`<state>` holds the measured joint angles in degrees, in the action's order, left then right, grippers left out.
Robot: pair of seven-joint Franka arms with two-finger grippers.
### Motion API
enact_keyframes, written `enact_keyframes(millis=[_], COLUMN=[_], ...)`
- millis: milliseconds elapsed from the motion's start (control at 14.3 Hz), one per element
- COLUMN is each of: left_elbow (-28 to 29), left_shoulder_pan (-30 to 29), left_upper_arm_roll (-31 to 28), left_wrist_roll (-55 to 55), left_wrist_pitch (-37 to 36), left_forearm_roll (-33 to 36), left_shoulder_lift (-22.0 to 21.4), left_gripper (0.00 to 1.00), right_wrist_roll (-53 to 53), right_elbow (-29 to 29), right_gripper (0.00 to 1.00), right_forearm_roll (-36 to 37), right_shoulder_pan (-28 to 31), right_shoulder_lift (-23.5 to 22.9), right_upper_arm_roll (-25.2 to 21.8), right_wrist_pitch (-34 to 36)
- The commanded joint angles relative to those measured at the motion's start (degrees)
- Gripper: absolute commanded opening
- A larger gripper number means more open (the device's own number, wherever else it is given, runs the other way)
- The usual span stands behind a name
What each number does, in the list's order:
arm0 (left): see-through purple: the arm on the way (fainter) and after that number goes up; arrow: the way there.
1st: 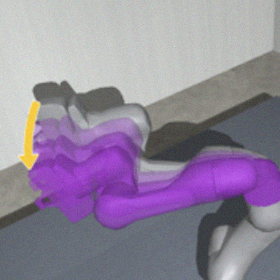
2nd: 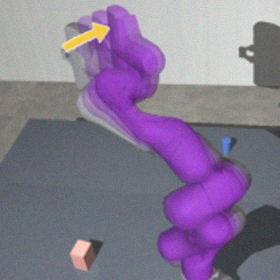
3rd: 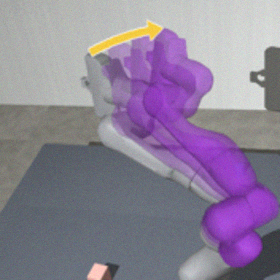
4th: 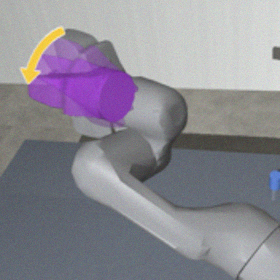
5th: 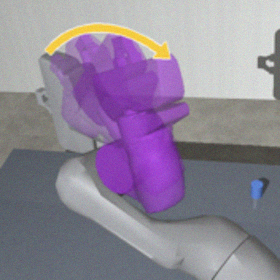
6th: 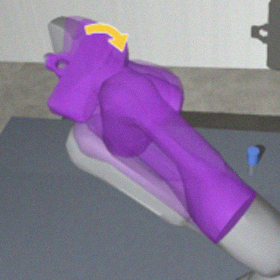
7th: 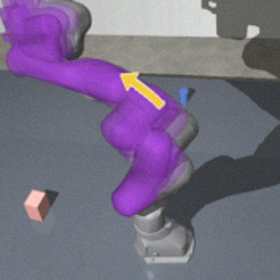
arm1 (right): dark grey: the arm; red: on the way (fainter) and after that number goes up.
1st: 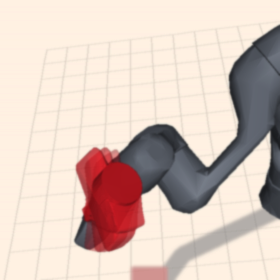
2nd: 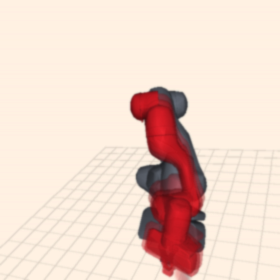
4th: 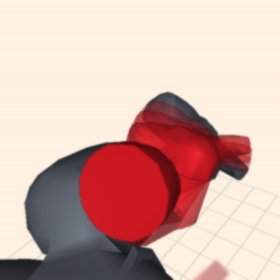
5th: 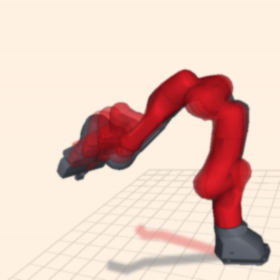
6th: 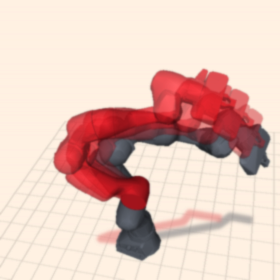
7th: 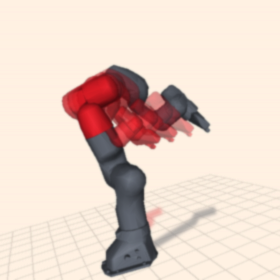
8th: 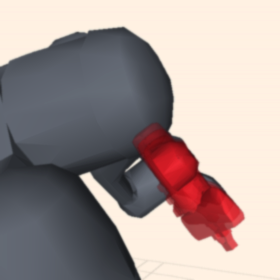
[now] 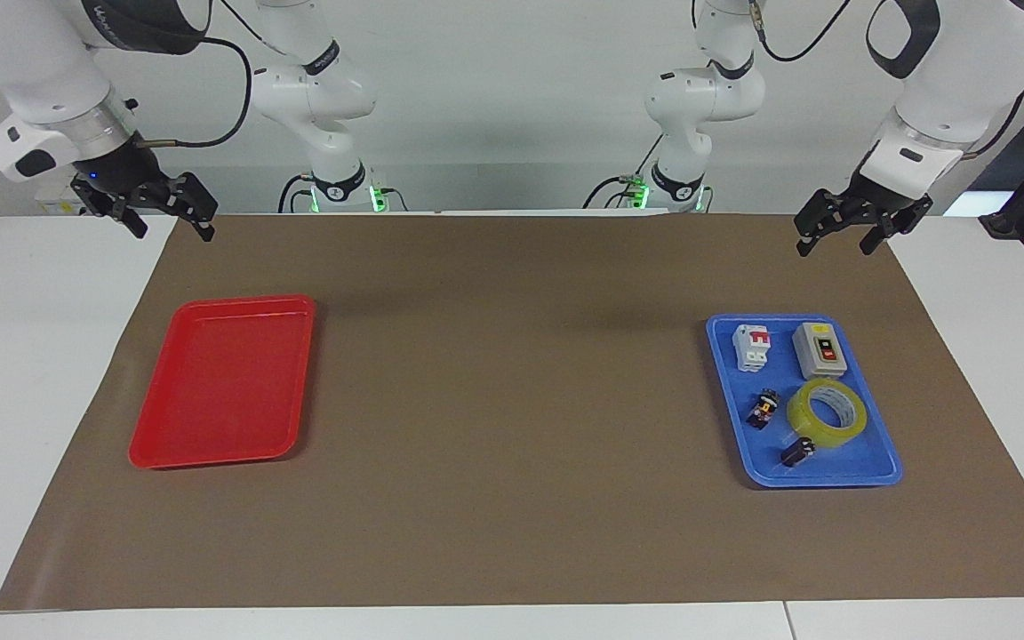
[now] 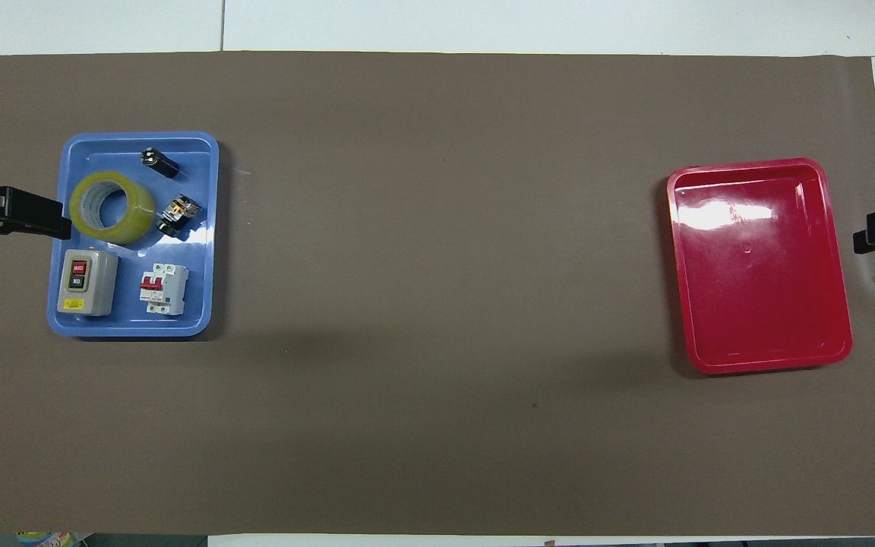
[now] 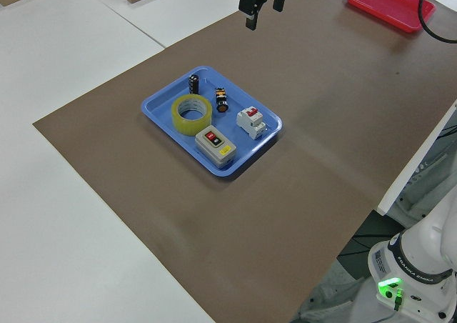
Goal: Place and move tape with both arms
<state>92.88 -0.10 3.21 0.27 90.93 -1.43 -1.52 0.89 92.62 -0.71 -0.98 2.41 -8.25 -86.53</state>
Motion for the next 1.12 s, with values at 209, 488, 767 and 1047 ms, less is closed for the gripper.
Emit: enact_keyframes(millis=[209, 488, 767, 1047], left_elbow=[1.6, 2.0, 2.4, 2.3], left_shoulder_pan=[-0.3, -0.2, -0.7, -2.7], left_upper_arm_roll=[0.0, 0.0, -0.1, -0.1], left_wrist_roll=[-2.9, -2.8, -3.0, -3.6], left_wrist_pitch=[0.7, -0.1, 4.6, 11.7], left_forearm_roll=[2.0, 2.0, 1.9, 1.8], left_shoulder_lift=[-1.5, -1.8, -0.3, 5.8], left_gripper=[1.0, 1.0, 0.89, 0.94], right_wrist_roll=[1.0, 1.0, 1.0, 1.0], right_elbow=[-0.3, -0.2, -0.1, -0.1], right_gripper=[1.0, 1.0, 1.0, 1.0], right_forearm_roll=[0.2, 0.1, 0.1, 0.1], right_shoulder_pan=[0.3, 0.3, 0.2, 0.1], right_shoulder_lift=[-0.2, -0.1, 0.0, 0.0], right_upper_arm_roll=[0.3, 0.3, 0.3, 0.3], right_wrist_pitch=[-0.4, -0.4, -0.4, -0.4])
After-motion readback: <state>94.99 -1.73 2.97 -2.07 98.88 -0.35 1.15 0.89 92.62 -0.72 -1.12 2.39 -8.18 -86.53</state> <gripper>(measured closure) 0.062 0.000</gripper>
